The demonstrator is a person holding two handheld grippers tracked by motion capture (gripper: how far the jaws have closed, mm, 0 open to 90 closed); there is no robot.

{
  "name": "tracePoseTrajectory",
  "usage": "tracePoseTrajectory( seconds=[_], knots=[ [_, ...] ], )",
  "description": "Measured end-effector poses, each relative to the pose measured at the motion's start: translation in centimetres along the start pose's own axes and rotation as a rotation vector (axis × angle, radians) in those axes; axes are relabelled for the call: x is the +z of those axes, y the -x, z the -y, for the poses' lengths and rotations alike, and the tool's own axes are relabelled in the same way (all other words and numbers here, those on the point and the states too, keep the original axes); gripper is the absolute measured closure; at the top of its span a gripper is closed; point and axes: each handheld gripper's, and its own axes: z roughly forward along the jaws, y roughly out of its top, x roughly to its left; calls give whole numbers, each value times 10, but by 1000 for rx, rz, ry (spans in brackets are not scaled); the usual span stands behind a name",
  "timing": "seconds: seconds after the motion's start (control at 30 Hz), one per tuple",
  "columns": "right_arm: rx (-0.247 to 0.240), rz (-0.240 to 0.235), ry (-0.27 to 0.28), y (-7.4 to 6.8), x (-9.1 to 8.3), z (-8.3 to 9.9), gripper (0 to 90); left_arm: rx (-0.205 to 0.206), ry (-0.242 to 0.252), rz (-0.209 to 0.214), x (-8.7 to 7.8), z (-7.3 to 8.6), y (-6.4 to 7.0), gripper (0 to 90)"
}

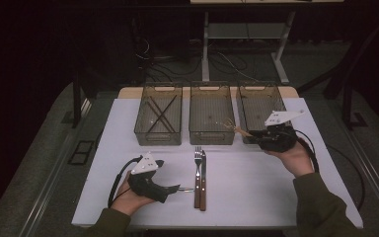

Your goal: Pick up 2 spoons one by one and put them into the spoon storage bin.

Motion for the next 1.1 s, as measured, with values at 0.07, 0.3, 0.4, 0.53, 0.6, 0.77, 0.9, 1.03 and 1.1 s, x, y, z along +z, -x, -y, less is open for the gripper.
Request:
tracePoseTrajectory(
  seconds=[0.07, 0.3, 0.4, 0.53, 0.6, 0.77, 0.9, 1.03, 1.1],
  knots=[
    [-9, 4, -11, 0, 6, -7, 740, 1, -4, -1, 1, 0, 0, 0],
    [-1, 16, -30, 7, 25, -30, 739, 9, -1, 0, 0, 0, 1, 0],
    [11, 13, -35, 12, 33, -39, 738, 6, 3, 2, 0, -1, 1, 0],
    [35, 28, -47, 17, 45, -47, 738, -2, 16, 4, 0, -1, 2, 0],
    [46, 22, -43, 20, 51, -51, 737, -4, 16, 5, 0, -1, 2, 0],
    [77, 9, -55, 23, 67, -56, 737, -5, 20, 8, 1, -1, 2, 0],
    [98, 1, -64, 23, 79, -57, 736, -6, 20, 10, 1, -1, 2, 0],
    [102, -6, -88, 22, 91, -56, 735, -5, 21, 13, 0, -1, 3, 0],
    [109, -4, -101, 22, 95, -56, 734, -3, 19, 15, 1, -1, 2, 0]
  ],
)
